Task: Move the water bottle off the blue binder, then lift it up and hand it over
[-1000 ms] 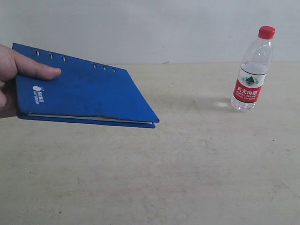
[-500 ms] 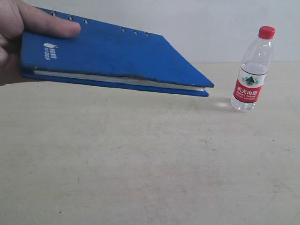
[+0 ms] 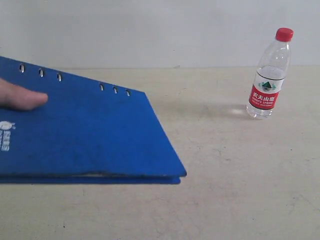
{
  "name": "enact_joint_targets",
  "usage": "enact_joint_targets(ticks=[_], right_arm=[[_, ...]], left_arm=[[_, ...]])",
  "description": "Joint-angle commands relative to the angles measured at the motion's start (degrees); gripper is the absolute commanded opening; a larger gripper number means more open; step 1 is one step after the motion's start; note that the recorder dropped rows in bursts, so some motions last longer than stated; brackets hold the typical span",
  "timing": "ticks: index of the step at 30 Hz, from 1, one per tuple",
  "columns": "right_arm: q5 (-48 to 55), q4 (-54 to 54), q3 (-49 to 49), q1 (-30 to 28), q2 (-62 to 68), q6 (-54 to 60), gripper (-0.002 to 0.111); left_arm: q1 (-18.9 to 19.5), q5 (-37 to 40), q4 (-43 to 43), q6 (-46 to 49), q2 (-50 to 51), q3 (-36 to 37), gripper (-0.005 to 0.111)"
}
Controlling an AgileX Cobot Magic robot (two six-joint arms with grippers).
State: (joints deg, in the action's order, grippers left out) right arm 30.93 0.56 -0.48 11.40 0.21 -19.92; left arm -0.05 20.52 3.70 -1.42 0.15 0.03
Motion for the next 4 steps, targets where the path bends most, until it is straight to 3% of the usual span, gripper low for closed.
enact_joint_targets(ticks=[1, 4], right_arm=[[0.30, -0.02, -0.27, 0.00, -0.21, 0.10, 0.000], [0.30, -0.02, -0.27, 0.00, -0.21, 0.10, 0.000]], left_arm=[[-0.45, 0.10, -0.06, 0.03, -0.15, -0.03, 0.004], [-0.45, 0.10, -0.06, 0.03, -0.15, -0.03, 0.004]])
